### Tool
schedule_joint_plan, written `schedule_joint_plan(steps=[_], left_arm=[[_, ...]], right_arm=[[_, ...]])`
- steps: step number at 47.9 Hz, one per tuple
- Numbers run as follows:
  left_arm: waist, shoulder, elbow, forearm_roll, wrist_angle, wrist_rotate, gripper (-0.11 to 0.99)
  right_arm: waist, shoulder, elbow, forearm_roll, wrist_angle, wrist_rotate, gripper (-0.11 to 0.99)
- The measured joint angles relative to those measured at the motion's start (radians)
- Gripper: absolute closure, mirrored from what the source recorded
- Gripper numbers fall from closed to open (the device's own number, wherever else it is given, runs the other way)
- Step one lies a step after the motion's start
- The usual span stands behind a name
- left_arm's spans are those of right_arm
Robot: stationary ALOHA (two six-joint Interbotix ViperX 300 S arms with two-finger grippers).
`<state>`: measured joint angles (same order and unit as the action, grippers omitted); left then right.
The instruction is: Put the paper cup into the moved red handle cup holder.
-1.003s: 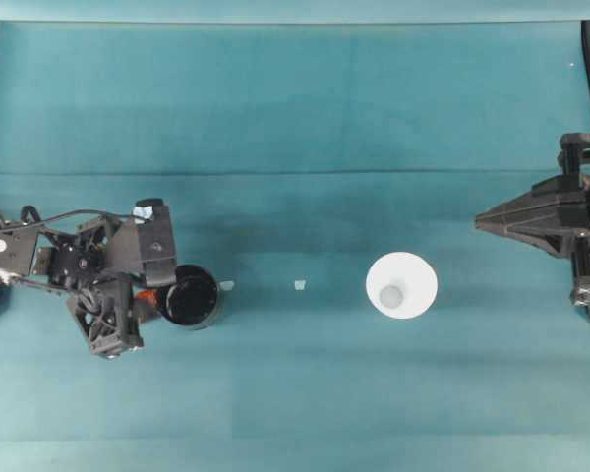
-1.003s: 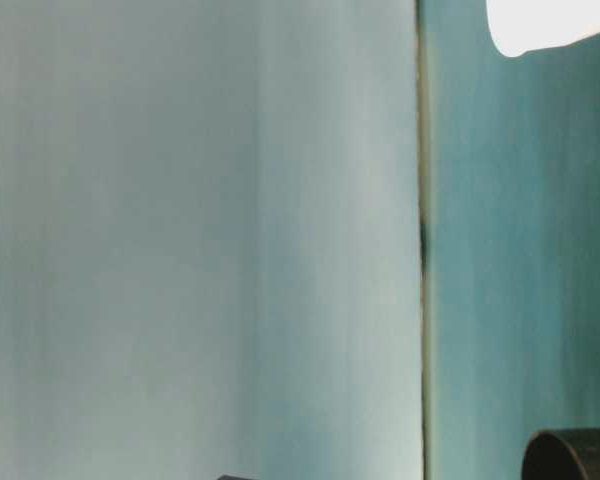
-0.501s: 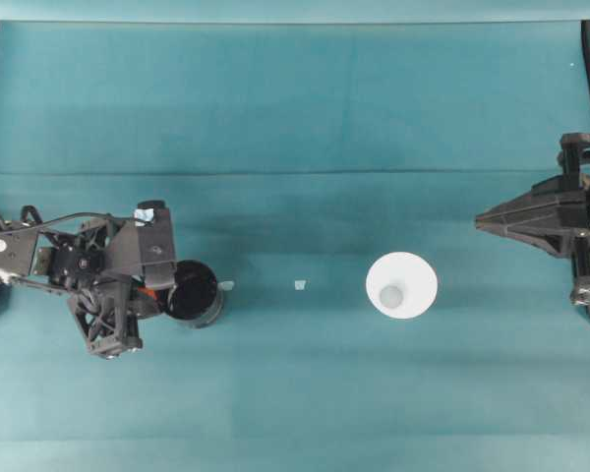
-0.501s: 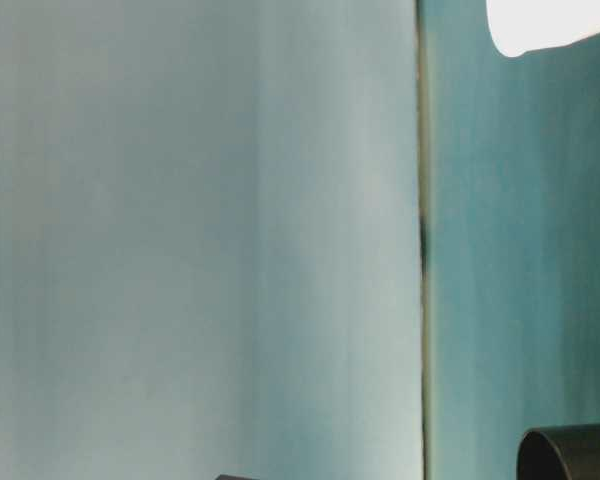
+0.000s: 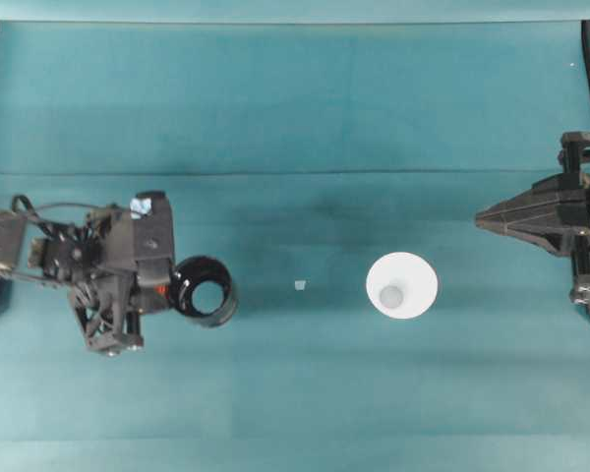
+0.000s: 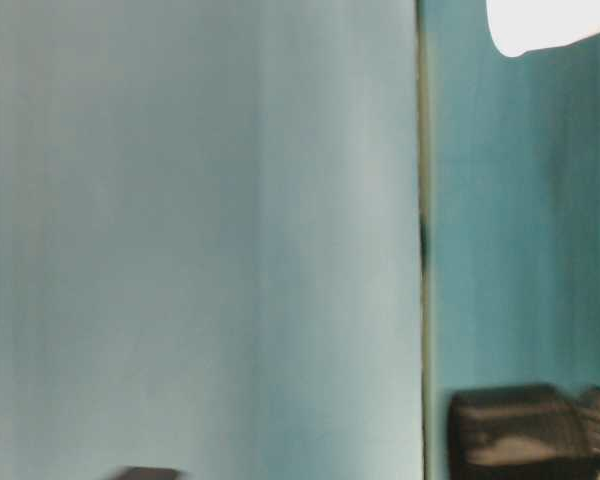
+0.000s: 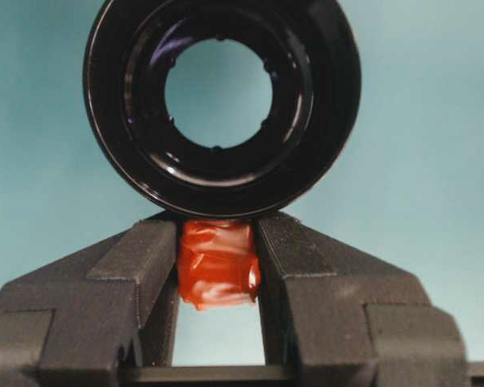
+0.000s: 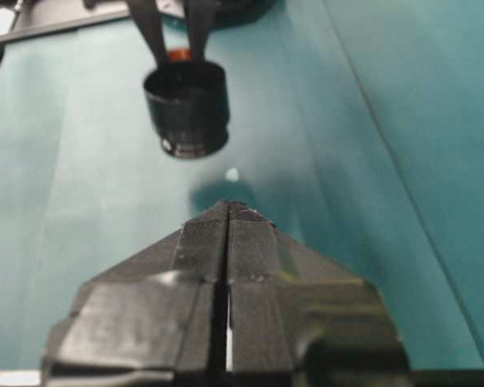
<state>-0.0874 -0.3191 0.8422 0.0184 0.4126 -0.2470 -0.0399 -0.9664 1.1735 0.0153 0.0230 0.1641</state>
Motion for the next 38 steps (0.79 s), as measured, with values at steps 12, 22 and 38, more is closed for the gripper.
schedule_joint_plan(steps=[12, 22, 38], left_arm=[[0.041, -0.031, -0.132, 0.0, 0.207, 0.12, 0.58], [0.049, -0.005, -0.176, 0.0, 0.222, 0.135, 0.58], [0.066, 0.15, -0.333, 0.0, 0.219, 0.195, 0.58]], right_arm=[[-0.003, 0.0, 0.0, 0.0, 0.0, 0.0, 0.98], [-0.005, 0.0, 0.0, 0.0, 0.0, 0.0, 0.98], [-0.005, 0.0, 0.0, -0.002, 0.0, 0.0, 0.98]])
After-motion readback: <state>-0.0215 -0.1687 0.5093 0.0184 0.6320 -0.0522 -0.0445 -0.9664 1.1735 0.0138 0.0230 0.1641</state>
